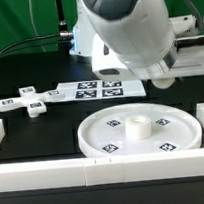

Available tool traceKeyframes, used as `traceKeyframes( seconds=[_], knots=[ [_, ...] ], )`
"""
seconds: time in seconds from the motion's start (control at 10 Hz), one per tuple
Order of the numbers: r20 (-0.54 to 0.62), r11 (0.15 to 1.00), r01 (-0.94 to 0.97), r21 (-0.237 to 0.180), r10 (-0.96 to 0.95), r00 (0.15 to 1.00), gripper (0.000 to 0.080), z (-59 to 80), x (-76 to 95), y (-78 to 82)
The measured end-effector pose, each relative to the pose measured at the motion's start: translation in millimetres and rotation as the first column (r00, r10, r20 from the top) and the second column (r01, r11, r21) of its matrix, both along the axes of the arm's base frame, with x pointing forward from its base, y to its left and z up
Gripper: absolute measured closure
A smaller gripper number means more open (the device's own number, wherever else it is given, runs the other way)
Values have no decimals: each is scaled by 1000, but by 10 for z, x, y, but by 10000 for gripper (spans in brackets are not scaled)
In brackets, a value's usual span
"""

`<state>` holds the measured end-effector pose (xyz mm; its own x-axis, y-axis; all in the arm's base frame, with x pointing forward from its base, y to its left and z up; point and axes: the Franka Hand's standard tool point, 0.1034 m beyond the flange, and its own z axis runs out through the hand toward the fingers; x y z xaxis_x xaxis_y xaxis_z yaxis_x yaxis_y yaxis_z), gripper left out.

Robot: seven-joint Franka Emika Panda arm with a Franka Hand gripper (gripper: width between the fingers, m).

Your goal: Assemble round table

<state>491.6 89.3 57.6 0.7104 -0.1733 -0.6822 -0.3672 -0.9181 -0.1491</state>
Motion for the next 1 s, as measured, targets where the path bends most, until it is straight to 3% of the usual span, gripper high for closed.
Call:
traceKeyframes(
  seconds=[0.1, 0.4, 0.5, 0.8, 1.0],
  knots=[
    [59, 1000, -19, 3, 19, 998, 392, 93, 40, -42],
    [175, 1000, -9, -14, 11, 985, 390, 546, 383, -85],
    [232, 999, 15, -41, -5, 973, 390, 592, 455, -31],
    [428, 993, 63, -96, -16, 904, 390, 557, 536, -30],
    [566, 992, 14, -127, 61, 822, 390, 566, 596, -119]
  ],
)
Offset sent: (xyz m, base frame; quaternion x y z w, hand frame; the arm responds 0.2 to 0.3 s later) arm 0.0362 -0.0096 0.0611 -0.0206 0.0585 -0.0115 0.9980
